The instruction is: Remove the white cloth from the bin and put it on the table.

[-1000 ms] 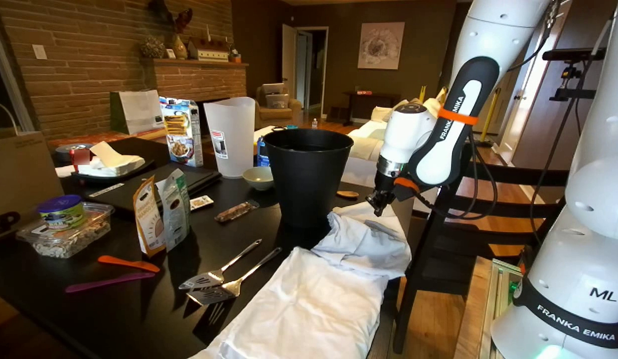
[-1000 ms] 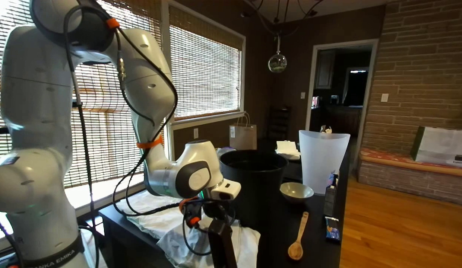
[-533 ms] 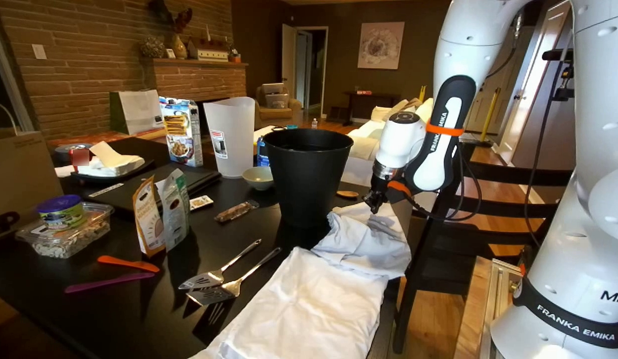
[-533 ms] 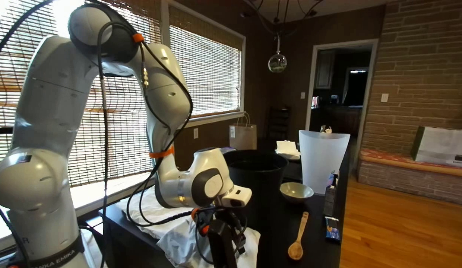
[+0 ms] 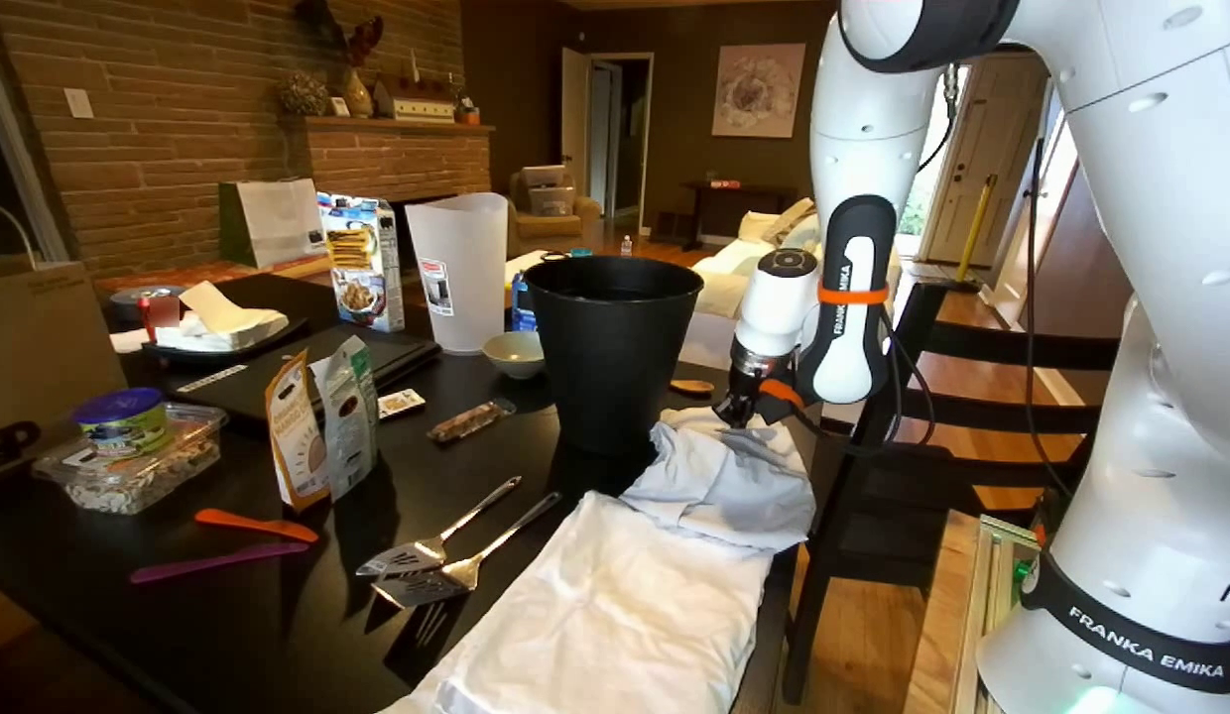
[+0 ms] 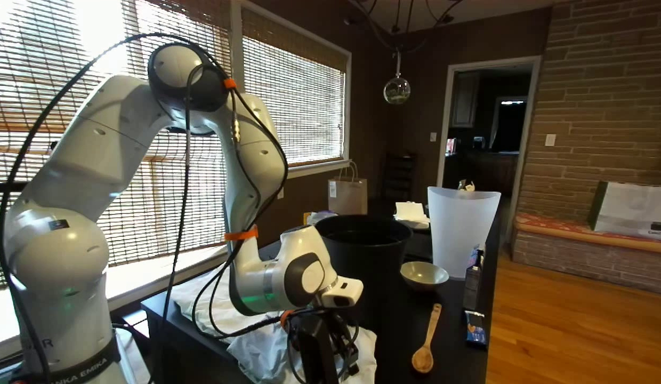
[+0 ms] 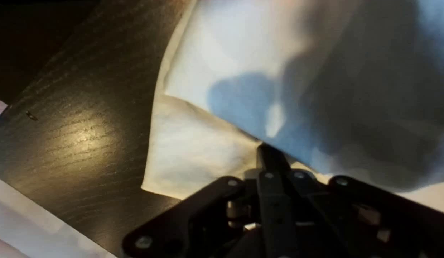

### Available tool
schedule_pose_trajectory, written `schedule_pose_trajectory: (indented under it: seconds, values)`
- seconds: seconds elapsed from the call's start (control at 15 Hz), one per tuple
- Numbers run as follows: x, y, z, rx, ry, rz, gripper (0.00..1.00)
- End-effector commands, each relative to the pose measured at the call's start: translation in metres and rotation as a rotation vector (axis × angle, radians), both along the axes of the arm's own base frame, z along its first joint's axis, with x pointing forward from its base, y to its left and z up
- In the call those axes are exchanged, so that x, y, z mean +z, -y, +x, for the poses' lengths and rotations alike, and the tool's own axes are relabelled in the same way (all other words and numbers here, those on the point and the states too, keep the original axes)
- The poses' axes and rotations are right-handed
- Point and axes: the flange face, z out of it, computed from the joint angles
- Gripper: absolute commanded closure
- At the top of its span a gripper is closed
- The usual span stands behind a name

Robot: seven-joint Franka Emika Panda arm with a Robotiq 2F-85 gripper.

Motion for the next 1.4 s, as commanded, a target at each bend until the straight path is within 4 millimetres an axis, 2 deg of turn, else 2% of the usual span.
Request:
schedule_pose_trajectory:
  seconds: [0.0, 0.4, 0.6, 0.67, 0.73, 1.07, 1.33]
  values:
    - [-0.016, 0.014, 0.014, -0.025, 0.029, -0.058, 1.00]
    - [-0.016, 0.044, 0.029, -0.103, 0.062, -0.169, 1.00]
    - [-0.010, 0.047, 0.034, -0.149, 0.074, -0.173, 1.00]
    - [-0.001, 0.043, 0.038, -0.152, 0.079, -0.163, 0.74]
    - [0.008, 0.040, 0.042, -0.148, 0.091, -0.159, 0.73]
    - [0.077, 0.028, 0.069, -0.088, 0.147, -0.153, 0.38]
    - [0.124, 0.025, 0.074, -0.063, 0.035, -0.102, 0.12]
